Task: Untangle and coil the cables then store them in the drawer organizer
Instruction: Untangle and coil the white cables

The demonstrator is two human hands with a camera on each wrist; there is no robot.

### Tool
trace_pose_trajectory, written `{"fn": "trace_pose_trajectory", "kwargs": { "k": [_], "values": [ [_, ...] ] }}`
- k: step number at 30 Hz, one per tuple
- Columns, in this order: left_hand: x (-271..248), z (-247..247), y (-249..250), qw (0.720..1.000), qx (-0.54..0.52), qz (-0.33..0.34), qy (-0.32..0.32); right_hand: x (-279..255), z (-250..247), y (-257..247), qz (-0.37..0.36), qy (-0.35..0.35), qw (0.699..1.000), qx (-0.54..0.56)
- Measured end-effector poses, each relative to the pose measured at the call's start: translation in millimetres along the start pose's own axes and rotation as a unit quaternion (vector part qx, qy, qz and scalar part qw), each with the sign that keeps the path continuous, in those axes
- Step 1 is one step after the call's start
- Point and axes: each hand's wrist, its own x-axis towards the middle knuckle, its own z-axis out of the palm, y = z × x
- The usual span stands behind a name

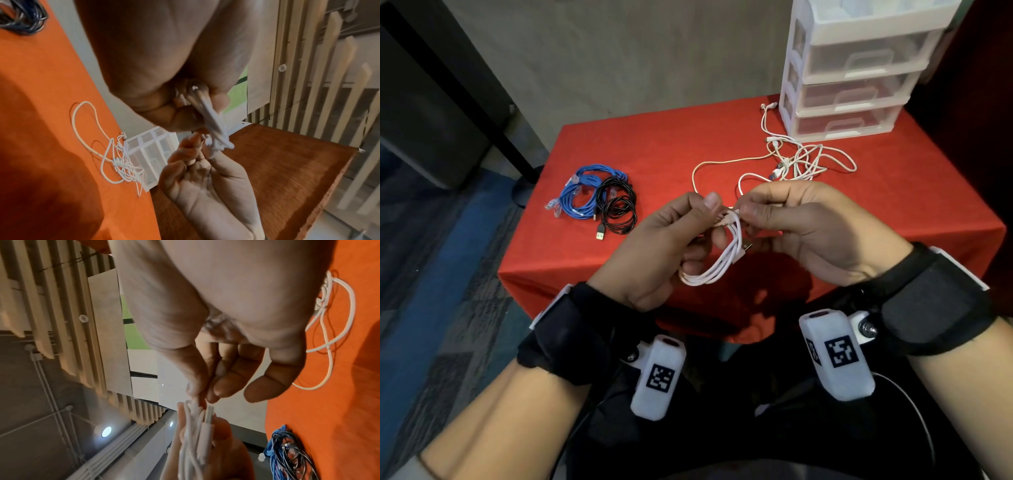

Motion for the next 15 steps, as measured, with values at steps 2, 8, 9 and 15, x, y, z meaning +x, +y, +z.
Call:
{"fn": "trace_pose_trajectory", "kwargs": {
  "k": [2, 8, 9, 15],
  "values": [
    [0, 0, 3, 1.0, 0.02, -0.002, -0.008, 2, -1, 1, 0.002, 0.012, 1.0, 0.005],
    [-4, 1, 7, 0.996, 0.078, -0.015, -0.034, 4, 4, 8, 0.007, 0.018, 0.999, 0.029],
    [-4, 1, 7, 0.996, 0.084, -0.019, -0.033, 4, 6, 9, 0.005, 0.023, 0.999, 0.031],
    [5, 6, 7, 0.997, 0.051, 0.026, 0.055, -3, 17, 9, -0.015, 0.015, 0.999, 0.038]
  ]
}}
